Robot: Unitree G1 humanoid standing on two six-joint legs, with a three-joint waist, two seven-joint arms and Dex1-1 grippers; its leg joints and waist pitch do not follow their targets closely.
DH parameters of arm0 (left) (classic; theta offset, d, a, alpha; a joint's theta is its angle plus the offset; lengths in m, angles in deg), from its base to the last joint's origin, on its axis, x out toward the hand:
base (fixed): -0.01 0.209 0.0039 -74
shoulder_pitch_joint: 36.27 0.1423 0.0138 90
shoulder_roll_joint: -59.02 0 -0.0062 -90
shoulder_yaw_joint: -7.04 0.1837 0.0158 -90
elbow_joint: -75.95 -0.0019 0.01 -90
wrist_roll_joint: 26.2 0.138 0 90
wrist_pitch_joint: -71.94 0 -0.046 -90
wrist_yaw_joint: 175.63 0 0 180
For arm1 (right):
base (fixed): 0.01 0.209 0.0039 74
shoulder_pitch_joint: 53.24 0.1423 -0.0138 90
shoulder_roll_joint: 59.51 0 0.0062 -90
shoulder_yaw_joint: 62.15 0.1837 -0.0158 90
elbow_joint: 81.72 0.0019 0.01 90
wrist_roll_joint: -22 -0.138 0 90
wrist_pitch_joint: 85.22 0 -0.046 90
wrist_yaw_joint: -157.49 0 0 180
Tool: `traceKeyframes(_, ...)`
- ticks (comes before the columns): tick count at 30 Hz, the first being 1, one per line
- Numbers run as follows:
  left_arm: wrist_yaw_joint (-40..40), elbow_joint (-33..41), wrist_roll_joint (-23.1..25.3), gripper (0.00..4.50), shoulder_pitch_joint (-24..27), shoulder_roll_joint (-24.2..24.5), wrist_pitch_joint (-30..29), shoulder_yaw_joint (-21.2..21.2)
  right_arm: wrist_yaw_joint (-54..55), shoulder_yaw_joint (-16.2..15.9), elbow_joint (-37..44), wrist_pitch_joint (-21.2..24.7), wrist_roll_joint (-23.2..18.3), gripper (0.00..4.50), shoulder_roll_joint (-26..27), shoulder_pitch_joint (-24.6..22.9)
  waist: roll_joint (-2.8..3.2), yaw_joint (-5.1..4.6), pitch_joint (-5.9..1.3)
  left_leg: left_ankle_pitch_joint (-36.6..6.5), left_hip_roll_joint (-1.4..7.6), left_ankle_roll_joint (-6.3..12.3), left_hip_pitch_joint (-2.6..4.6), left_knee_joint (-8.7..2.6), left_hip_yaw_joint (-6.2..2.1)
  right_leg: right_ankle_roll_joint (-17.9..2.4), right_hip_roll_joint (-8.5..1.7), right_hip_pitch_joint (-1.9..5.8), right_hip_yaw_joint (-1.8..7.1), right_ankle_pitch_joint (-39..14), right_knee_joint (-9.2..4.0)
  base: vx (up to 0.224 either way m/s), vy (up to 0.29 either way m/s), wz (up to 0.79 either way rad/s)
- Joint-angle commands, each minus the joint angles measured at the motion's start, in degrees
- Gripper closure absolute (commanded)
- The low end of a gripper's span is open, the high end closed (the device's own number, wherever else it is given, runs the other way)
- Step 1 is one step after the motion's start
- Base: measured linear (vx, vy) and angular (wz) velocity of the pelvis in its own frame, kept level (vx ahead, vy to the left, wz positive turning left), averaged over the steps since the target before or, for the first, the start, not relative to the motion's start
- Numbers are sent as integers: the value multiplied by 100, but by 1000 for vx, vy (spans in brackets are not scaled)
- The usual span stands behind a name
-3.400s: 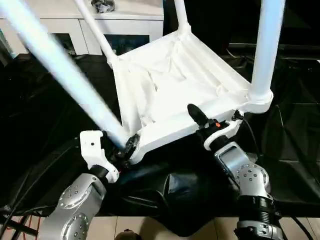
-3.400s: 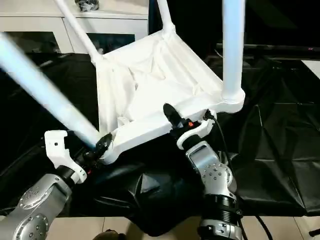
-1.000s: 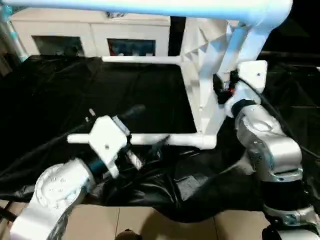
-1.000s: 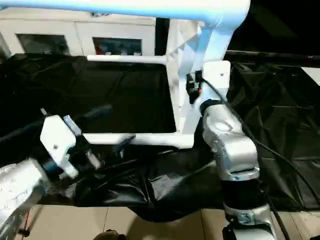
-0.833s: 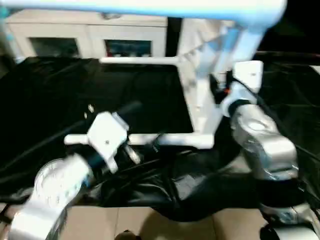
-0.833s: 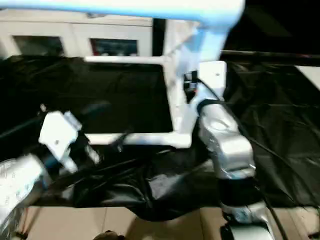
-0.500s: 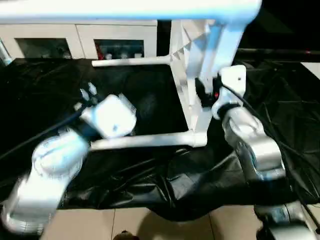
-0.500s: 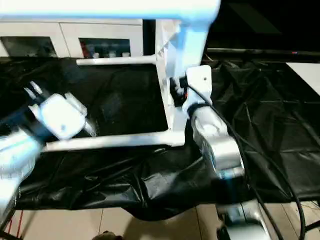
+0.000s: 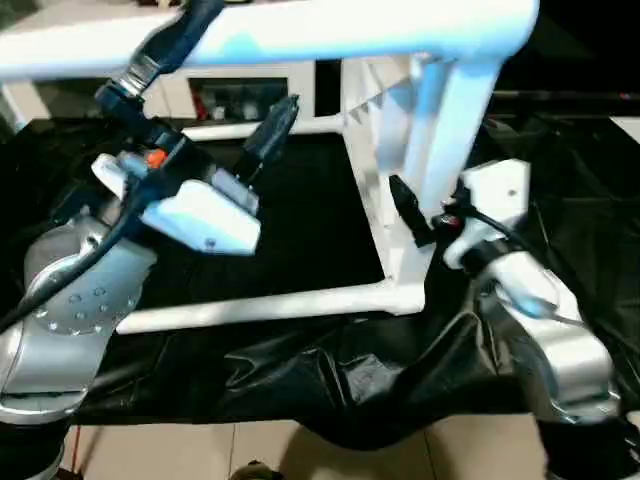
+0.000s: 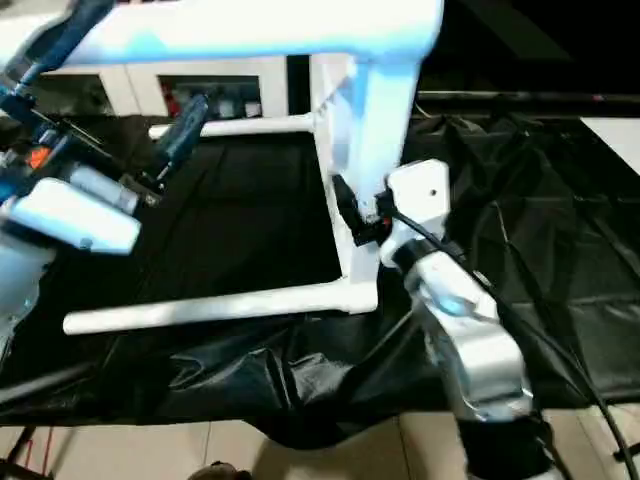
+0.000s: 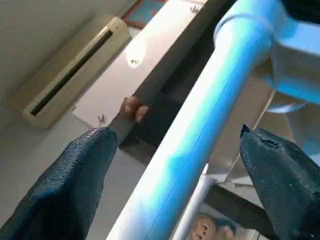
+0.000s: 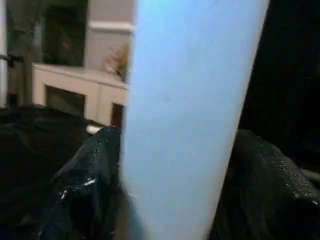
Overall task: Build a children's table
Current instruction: Flip table
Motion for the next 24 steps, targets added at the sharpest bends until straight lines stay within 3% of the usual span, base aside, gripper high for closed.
traceKeyframes(1, -43, -94, 139, 0, 13, 38, 82, -39, -137, -29, 115, -92, -13, 93, -51, -25, 60, 0, -290, -2399, 241, -468, 192, -448, -189, -590, -387, 61, 217, -1549, -544, 0, 0, 0)
traceKeyframes(4, -218, -279, 445, 0, -86, 62, 48, -126, 7, -189, 13, -124, 350, 93, -108, -30, 73, -13, -283, -2468, 232, -494, 190, -453, -205, -590, -384, 50, 206, -1743, -556, 0, 0, 0)
traceKeyframes(8, -374, -408, 660, 0, -92, 77, 57, -315, -361, -202, 227, -274, -2, 93, 20, -165, 57, -11, -286, -2584, 234, -449, 204, -445, -221, -547, -407, 23, 208, -1984, -594, 0, 0, 0)
traceKeyframes(9, -436, -411, 735, 0, -80, 91, 87, -466, -523, -205, 299, -401, -40, 93, -51, -255, 71, -7, -295, -2562, 249, -437, 195, -454, -234, -562, -406, 32, 204, -1861, -579, 0, 0, 0)
traceKeyframes(10, -463, -415, 755, 0, -82, 101, 90, -525, -578, -177, 329, -442, -86, 93, -73, -286, 39, -16, -300, -2506, 249, -415, 181, -453, -230, -586, -391, 44, 200, -1667, -561, 0, 0, 0)
traceKeyframes(12, -487, -481, 755, 0, -129, 142, 149, -606, -713, -37, 452, -504, -307, 93, -108, -320, 60, -2, -303, -2437, 247, -375, 180, -448, -229, -628, -400, 39, 198, -1540, -551, 0, 0, 0)
traceKeyframes(16, -491, -629, 807, 0, -180, 212, 126, -626, -884, 100, 578, -565, -457, 93, -213, -341, 50, 20, -308, -2361, 244, -327, 186, -441, -218, -650, -397, 36, 203, -1487, -543, 0, 0, 0)
traceKeyframes(19, -483, -787, 889, 0, -182, 260, 83, -677, -1108, 259, 728, -509, -706, 93, -295, -400, 60, 21, -301, -2419, 239, -322, 191, -445, -217, -635, -393, 27, 204, -1533, -555, 0, 0, 0)
traceKeyframes(20, -428, -913, 913, 0, -169, 293, 41, -732, -1376, 344, 902, -323, -1041, 93, -438, -476, 64, 24, -301, -2433, 243, -323, 194, -446, -223, -641, -400, 27, 204, -1552, -552, 0, 0, 0)
traceKeyframes(24, -381, -1045, 916, 0, -164, 335, 31, -783, -1783, 397, 1138, 28, -1588, 93, -683, -615, 78, 41, -298, -2475, 243, -271, 203, -441, -234, -632, -404, 38, 202, -1603, -576, 0, 0, 0)
